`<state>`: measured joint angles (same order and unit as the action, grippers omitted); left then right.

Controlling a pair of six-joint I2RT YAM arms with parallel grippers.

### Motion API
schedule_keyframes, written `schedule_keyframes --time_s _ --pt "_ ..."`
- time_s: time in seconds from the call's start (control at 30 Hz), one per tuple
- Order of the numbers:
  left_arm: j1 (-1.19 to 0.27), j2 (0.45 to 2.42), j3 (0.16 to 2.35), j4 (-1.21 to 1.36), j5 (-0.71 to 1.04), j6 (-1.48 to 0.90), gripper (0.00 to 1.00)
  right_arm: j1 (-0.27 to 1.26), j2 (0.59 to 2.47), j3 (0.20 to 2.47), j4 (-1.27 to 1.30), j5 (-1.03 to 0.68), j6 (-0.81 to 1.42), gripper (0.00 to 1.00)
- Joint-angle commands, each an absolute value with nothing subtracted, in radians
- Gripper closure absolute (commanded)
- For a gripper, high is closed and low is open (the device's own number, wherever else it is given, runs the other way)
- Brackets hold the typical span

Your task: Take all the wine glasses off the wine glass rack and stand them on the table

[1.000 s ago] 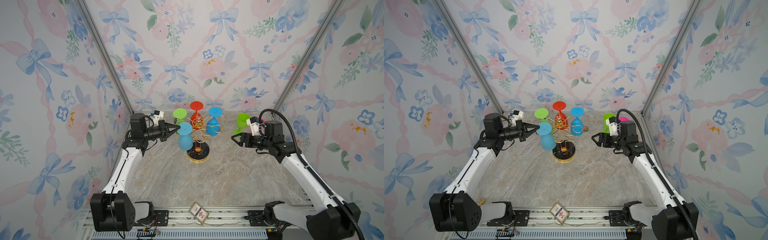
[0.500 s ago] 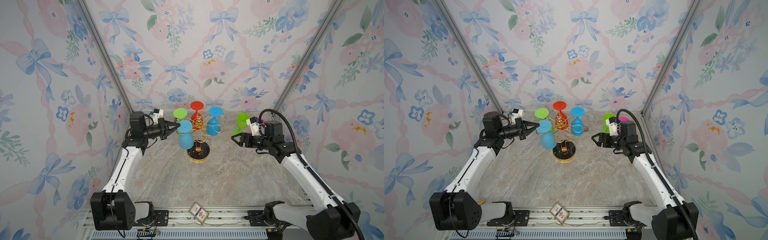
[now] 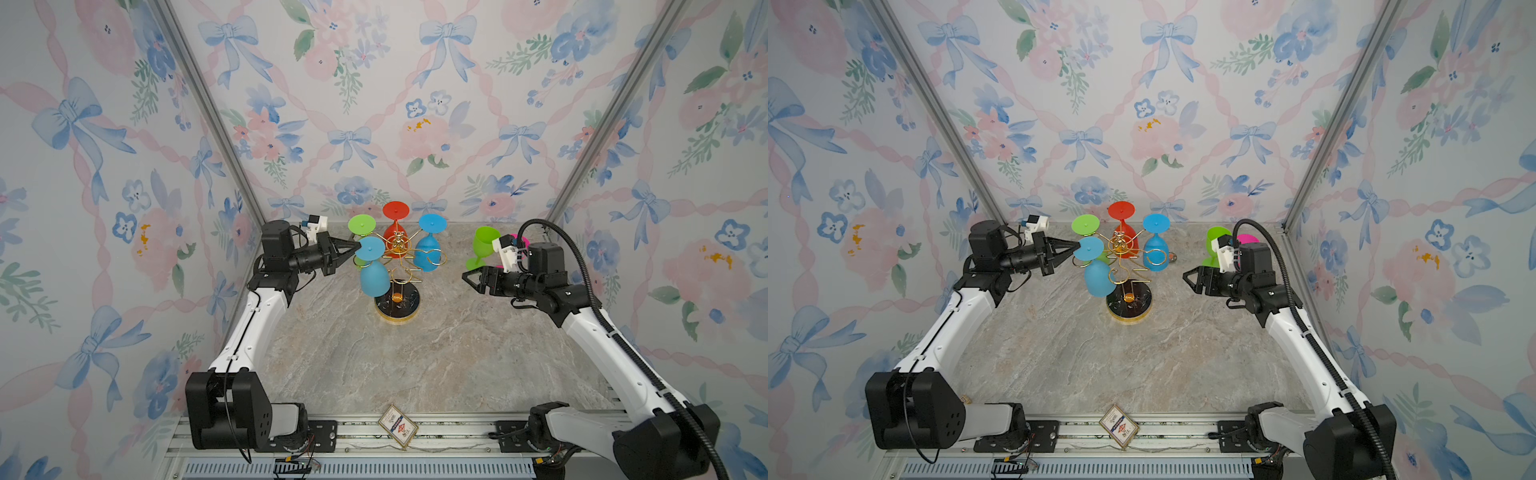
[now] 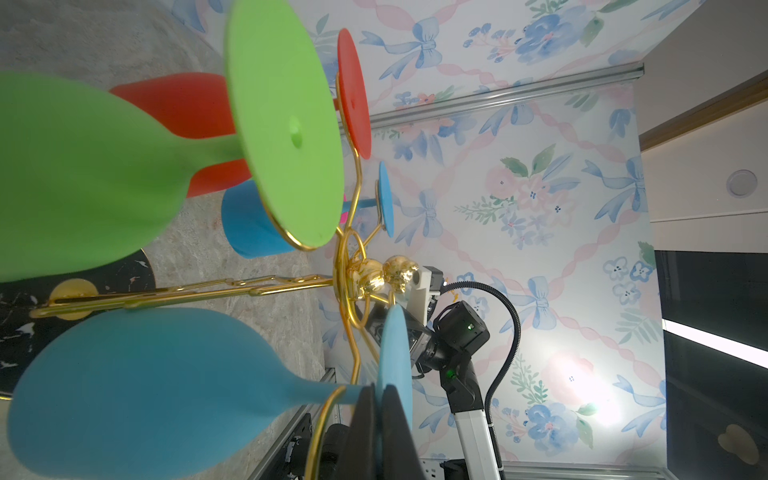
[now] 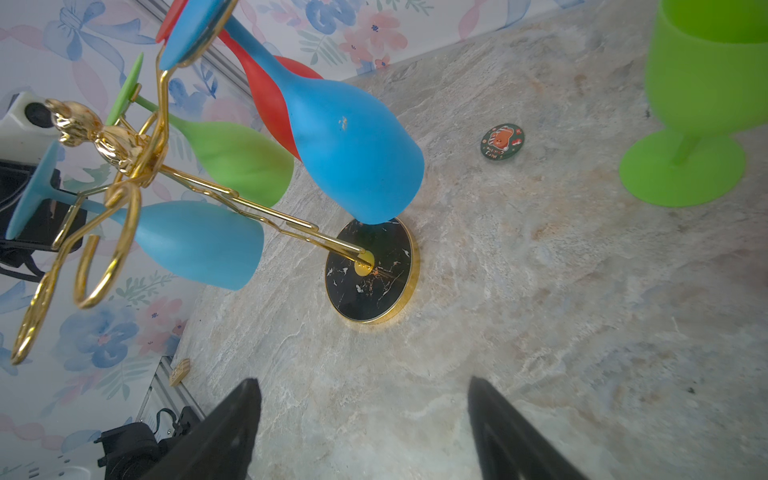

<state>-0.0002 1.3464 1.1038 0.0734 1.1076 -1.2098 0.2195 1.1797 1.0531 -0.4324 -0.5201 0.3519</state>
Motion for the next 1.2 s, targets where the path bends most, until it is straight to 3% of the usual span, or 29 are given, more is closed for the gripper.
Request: schedule_keyframes --time_s 0.0,1.17 --pt "-0.006 1.356 1.141 0.137 1.09 -1.203 1.0 0.231 1.155 1.035 -0.432 -0.526 0.35 0.19" --pt "0.045 1.34 1.084 0.169 0.954 -1.303 1.0 0.233 1.123 0.998 -0.428 -0.526 0.357 0.19"
